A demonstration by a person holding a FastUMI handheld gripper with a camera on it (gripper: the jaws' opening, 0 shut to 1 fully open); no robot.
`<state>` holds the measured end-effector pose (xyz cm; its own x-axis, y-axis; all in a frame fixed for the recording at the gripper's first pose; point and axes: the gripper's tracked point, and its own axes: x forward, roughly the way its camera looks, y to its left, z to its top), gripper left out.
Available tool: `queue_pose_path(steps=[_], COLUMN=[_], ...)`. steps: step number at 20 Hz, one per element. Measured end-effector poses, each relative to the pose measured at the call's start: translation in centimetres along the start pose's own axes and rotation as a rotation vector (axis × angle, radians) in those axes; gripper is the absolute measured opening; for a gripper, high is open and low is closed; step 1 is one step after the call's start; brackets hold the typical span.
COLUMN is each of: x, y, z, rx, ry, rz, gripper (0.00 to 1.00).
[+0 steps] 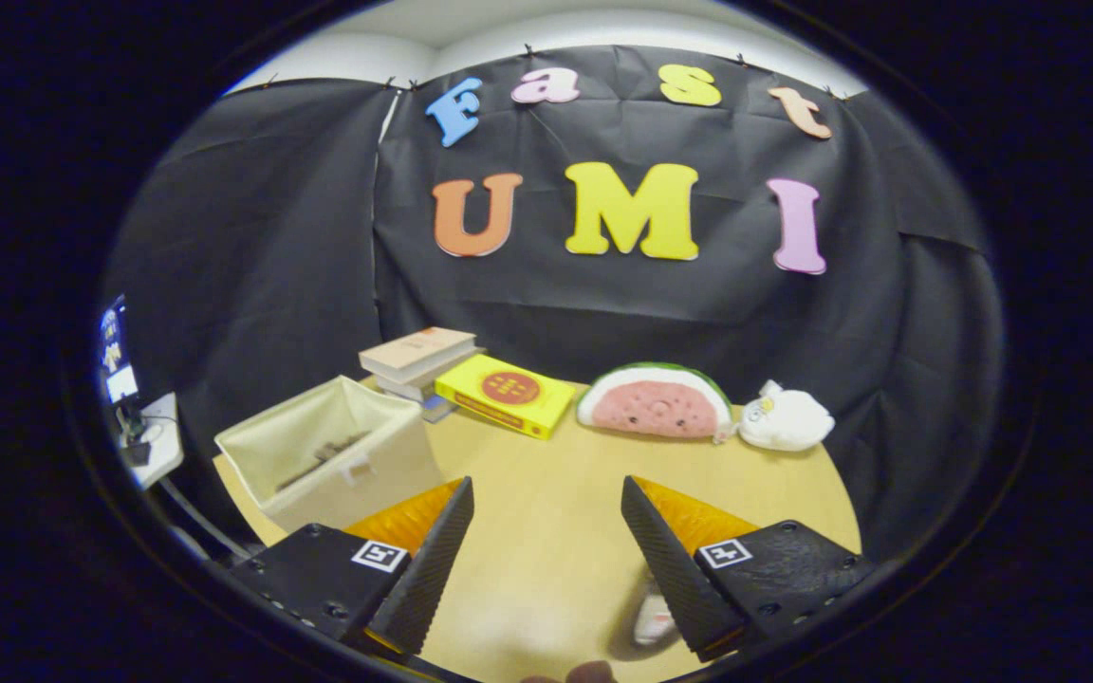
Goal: Open the storage box then place both shoes into the box .Put the left shoe in first, then the right shoe, with the right side of both shoes facing outward in a uniform manner.
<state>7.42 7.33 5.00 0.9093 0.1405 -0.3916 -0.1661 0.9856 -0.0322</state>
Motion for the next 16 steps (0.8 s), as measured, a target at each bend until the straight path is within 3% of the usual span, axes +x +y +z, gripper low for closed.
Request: queue_pose_path(steps=[5,14,16], x=[0.6,4.4,5.0], y=[-9.8,-9.6,-9.7], z=[-8.2,-15.8,-16.3], rx=[0.092,0.250,0.271], ry=[0.201,0.428,0.442], rz=[-0.112,-0.119,-0.135], gripper=[0.96,0.96,0.86])
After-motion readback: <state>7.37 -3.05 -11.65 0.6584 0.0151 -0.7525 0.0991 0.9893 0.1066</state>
